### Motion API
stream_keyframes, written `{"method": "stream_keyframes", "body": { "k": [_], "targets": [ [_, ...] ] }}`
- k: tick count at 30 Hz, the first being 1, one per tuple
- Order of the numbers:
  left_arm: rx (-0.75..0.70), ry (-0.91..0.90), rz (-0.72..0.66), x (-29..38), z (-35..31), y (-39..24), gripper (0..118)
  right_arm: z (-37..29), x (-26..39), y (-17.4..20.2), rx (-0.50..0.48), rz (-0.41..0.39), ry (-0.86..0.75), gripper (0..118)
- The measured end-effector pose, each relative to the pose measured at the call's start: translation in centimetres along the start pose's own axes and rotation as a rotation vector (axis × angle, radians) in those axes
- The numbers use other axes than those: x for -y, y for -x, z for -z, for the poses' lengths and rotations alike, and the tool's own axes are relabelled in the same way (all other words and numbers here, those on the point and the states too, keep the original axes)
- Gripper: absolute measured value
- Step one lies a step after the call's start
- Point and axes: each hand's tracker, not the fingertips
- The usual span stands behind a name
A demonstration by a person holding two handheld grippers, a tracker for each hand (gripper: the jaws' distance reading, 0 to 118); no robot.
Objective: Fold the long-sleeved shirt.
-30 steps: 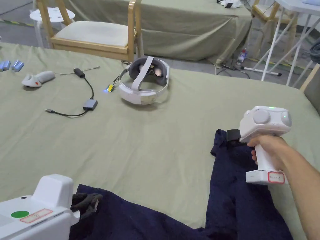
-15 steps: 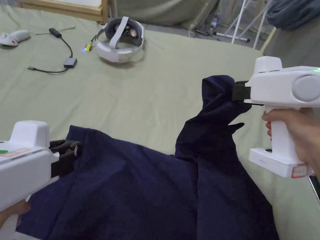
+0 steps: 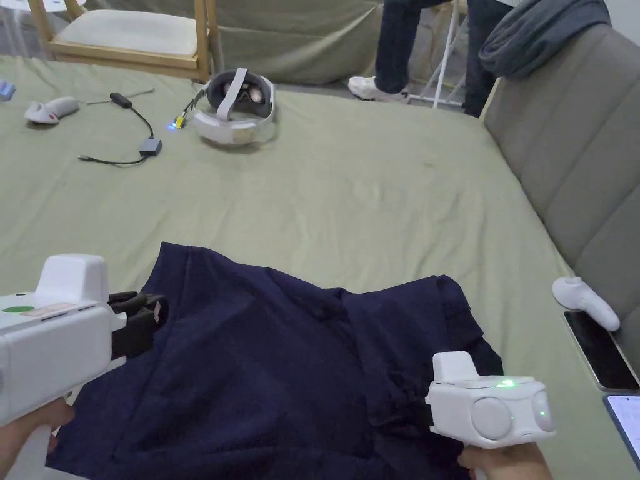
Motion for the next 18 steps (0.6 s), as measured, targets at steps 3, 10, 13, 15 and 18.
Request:
{"method": "stream_keyframes", "body": {
  "k": [3, 10, 13, 15, 18],
  "targets": [
    [0.005, 0.004, -0.002, 0.1, 0.0, 0.0, 4, -4.5, -1.8, -0.1, -0.023, 0.101, -0.089, 27],
    [0.016, 0.061, 0.001, -1.0, 4.1, 0.7, 4, -12.0, -1.5, -0.9, -0.037, 0.172, -0.231, 82],
    [-0.007, 0.125, 0.000, -3.5, 10.4, 1.7, 17, -12.1, -1.4, -1.0, -0.021, 0.183, -0.236, 1],
    [-0.020, 0.187, 0.017, -5.2, 15.4, 3.3, 77, -12.1, -1.4, -1.1, 0.000, 0.180, -0.226, 1],
    [-0.145, 0.280, 0.086, -7.0, 22.8, 5.0, 104, -12.7, -0.9, -3.8, -0.136, 0.186, -0.164, 1]
  ]
}}
